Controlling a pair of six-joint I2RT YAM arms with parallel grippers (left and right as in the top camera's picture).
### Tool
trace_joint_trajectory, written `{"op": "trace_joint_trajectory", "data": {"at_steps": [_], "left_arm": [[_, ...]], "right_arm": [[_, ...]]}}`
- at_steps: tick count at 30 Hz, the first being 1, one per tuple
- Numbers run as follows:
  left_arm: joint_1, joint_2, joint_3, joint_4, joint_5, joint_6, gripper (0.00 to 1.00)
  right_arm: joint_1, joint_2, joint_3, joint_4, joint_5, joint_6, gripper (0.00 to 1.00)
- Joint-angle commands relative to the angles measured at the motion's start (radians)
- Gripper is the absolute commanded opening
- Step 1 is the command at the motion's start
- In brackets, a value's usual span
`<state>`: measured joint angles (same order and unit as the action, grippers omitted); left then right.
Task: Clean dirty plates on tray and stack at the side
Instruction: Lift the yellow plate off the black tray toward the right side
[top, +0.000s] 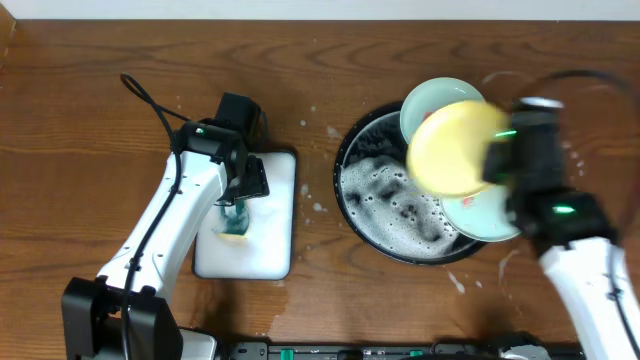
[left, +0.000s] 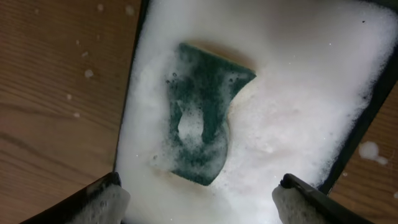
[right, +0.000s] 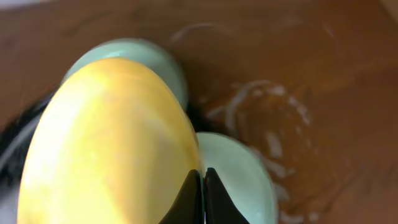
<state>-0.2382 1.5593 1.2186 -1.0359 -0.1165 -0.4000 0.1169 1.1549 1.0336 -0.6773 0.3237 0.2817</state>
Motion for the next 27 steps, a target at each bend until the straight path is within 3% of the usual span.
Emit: {"op": "trace_joint_trajectory", "data": {"at_steps": [1, 7, 12, 17, 22, 27], "left_arm": [[0.004, -0.011, -0.005, -0.003, -0.001, -0.006, 0.81], [0.004, -0.011, -0.005, -0.003, -0.001, -0.006, 0.81], [0.004, -0.011, -0.005, -0.003, -0.001, -0.006, 0.81], [0.004, -0.011, -0.005, -0.003, -0.001, -0.006, 0.81], [0.004, -0.011, -0.005, -0.003, -0.001, -0.006, 0.81], [0.004, -0.011, -0.005, -0.003, -0.001, -0.006, 0.81]], "right_arm": [[-0.315, -0.01, 0.019, 0.004, -0.333, 0.11, 0.01], [-0.724, 0.103, 0.018, 0.029, -0.468, 0.213, 0.01], [-0.894, 0.236, 0.018, 0.08, -0.508, 0.23, 0.01], [-0.958, 0.38, 0.018, 0.176, -0.522, 0.222, 0.01], [-0.953, 0.475, 0.018, 0.293, -0.689, 0.092, 0.01], [-0.907, 0.489, 0.018, 0.292, -0.701, 0.014, 0.04]]}}
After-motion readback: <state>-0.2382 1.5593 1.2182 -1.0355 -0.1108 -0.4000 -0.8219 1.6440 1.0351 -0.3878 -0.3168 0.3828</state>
